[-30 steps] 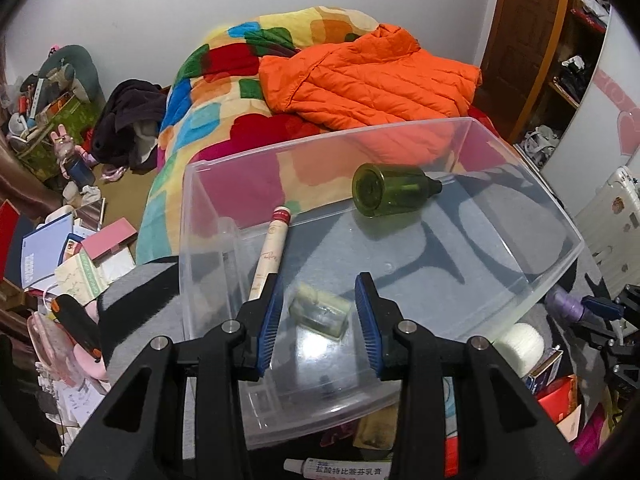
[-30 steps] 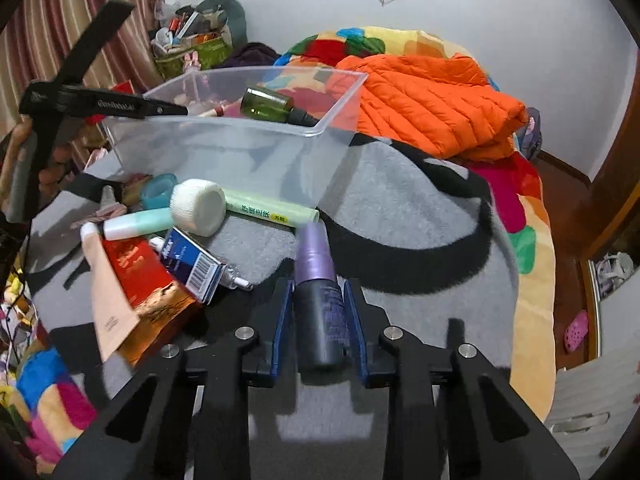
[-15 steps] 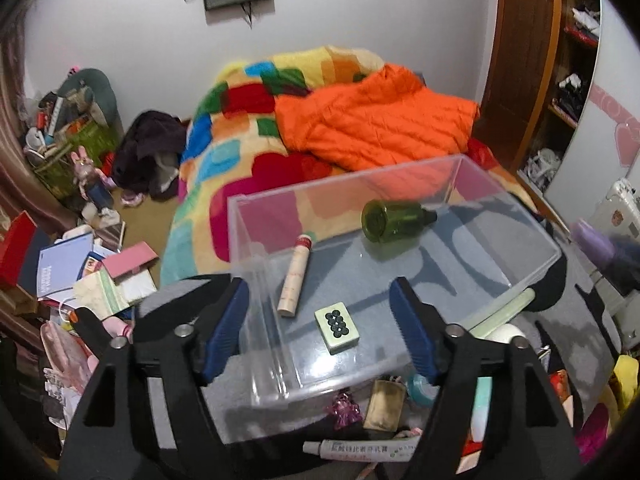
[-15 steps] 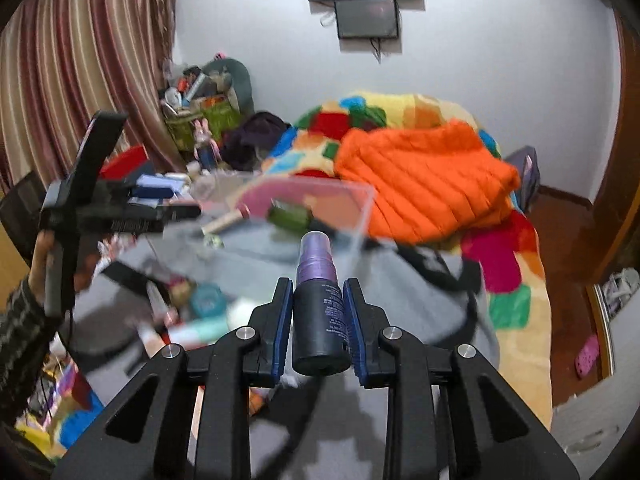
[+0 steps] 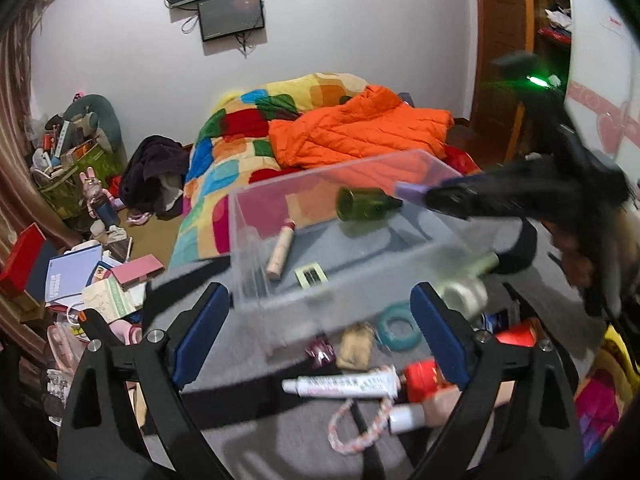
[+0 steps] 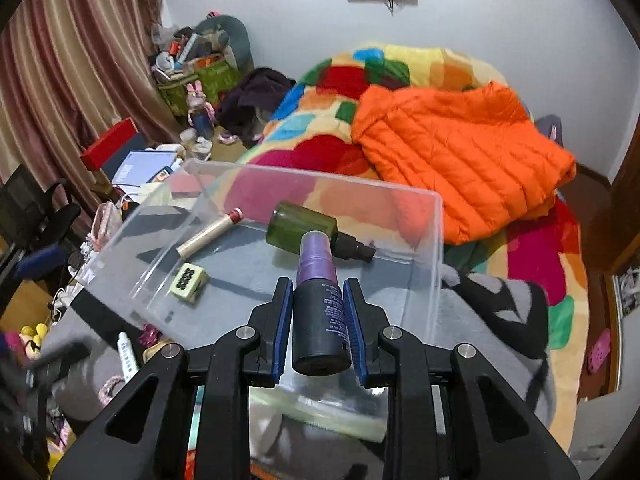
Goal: Organize objects
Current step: 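Open the left tool over the box while the right tool carries the black bottle into it, then grasp the white-pink rope with the left tool while the right tool grasps the white tape roll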
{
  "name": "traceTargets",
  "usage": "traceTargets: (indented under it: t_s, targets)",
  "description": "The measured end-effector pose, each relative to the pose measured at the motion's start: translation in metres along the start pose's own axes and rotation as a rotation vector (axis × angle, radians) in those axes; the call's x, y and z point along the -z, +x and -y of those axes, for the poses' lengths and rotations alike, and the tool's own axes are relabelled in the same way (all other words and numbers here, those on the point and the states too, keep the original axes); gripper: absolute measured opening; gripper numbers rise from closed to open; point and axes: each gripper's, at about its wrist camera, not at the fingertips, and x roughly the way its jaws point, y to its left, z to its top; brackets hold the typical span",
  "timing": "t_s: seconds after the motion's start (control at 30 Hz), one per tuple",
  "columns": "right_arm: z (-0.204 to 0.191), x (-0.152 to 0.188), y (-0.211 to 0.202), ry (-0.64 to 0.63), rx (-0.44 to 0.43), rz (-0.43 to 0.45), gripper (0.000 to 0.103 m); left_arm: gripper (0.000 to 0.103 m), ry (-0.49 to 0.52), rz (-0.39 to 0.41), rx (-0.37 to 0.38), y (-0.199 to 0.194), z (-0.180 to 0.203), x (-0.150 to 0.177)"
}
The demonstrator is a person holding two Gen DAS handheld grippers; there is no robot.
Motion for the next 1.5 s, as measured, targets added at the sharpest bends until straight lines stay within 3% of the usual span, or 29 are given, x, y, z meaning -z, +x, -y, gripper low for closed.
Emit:
traceTargets:
  t_s: [0.37, 0.7, 0.93, 1.17, 1.43, 1.5]
  targets:
    - [-0.011, 0.003, 0.01, -0.042, 0.063, -0.031, 0.024, 0.093, -0.001, -0.038, -0.009, -0.008, 0.006, 0.05]
    - [-0.026, 0.023, -0.04, -0.063, 0.015, 0.047, 0.037, 0.087, -0.008, -0.034, 0.027, -0.027, -0.002, 0.082]
    - [-0.039, 0.054, -0.059, -0.081, 0.004, 0.048, 0.042, 0.062, 0.072, -0.07, -0.03, -0.015, 0.008, 0.095]
    - [-0.045, 0.079, -0.041, -0.061, -0.013, -0.024, 0.044, 0.06, 0.126, -0.044, -0.084, -0.006, 0.015, 0.098]
    - [-0.04, 0.086, -0.019, -0.009, -0.037, -0.06, 0.044, 0.017, 0.101, -0.005, -0.014, -0.002, 0.012, 0.092]
    - [-0.04, 0.087, -0.018, 0.001, -0.041, -0.057, 0.037, 0.009, 0.073, -0.007, 0.014, -0.001, 0.009, 0.091]
